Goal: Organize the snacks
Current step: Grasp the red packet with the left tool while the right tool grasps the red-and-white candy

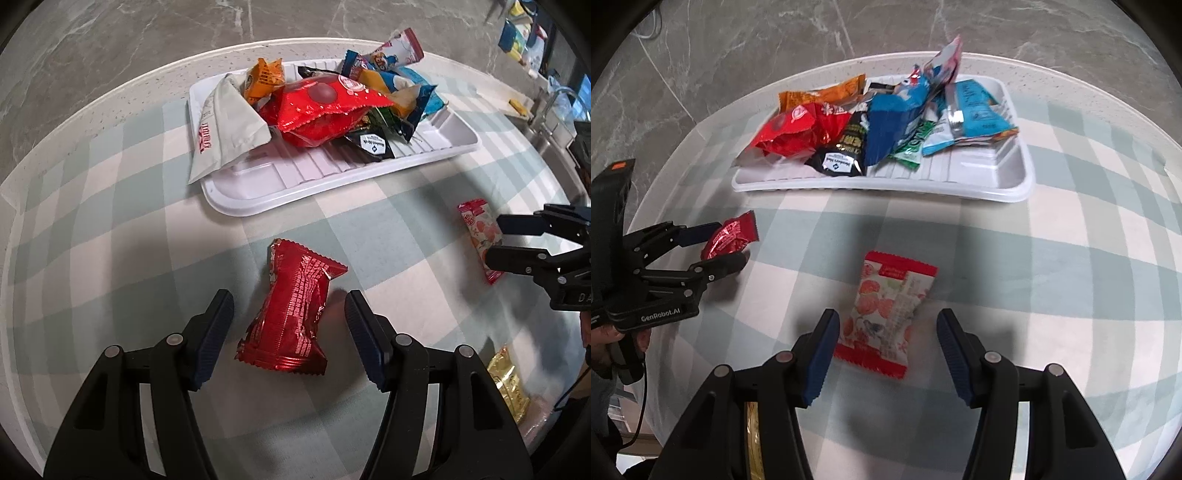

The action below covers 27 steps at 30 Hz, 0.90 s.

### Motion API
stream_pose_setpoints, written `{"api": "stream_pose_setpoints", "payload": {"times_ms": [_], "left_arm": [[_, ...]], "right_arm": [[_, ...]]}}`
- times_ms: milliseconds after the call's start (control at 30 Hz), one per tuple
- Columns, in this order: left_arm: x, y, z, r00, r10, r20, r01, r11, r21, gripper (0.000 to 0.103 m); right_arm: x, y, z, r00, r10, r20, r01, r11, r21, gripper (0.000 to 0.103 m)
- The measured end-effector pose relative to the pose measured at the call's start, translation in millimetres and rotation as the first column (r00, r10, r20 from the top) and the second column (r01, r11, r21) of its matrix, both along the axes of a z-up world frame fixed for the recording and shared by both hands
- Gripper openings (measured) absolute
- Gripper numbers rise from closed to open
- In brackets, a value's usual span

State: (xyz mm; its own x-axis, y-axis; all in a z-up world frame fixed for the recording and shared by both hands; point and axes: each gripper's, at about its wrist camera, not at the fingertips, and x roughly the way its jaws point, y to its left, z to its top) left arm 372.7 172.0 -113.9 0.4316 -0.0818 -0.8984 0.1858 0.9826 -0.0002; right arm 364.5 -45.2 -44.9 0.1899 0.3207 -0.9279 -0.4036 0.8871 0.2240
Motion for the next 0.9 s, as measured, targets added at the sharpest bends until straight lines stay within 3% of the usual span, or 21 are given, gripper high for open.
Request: {"api": "stream_pose_setpoints", "payload": {"times_ms": [200, 433, 700, 800, 900], "left_arm": [[0.9, -1.9, -0.7, 1.000, 0.002, 0.004, -0.002, 1.000, 0.001, 0.062], [2.8, 0.3, -3.1, 1.000, 0.025, 0.000, -0.025, 1.000, 0.004, 0.074], [0.8, -1.8, -2.5, 1.000, 0.002, 0.009, -0.002, 1.000, -0.001, 0.074], [-2.2, -6.1, -0.9, 1.000, -0.023, 0.014, 0.023, 1.000, -0.006, 0.063], [-4.0, -10.0, 1.4, 0.999, -0.047, 0.024, 0.047, 0.999, -0.007, 0.041]], "right_arm": [[1.5, 13.2, -1.1, 0.999, 0.034, 0.022, -0.033, 0.998, -0.048, 0.058], [1.3, 18.7, -1.8, 0.998, 0.043, 0.051, -0.038, 0.995, -0.095, 0.037], [3.3, 10.5, -1.5, 0.999, 0.040, 0.037, -0.038, 0.997, -0.060, 0.035], [4.7, 2.0, 0.2, 0.999, 0.027, 0.018, -0.026, 0.999, -0.028, 0.035], [6.1, -5.1, 1.1, 1.000, 0.009, -0.001, -0.009, 1.000, 0.003, 0.034]]}}
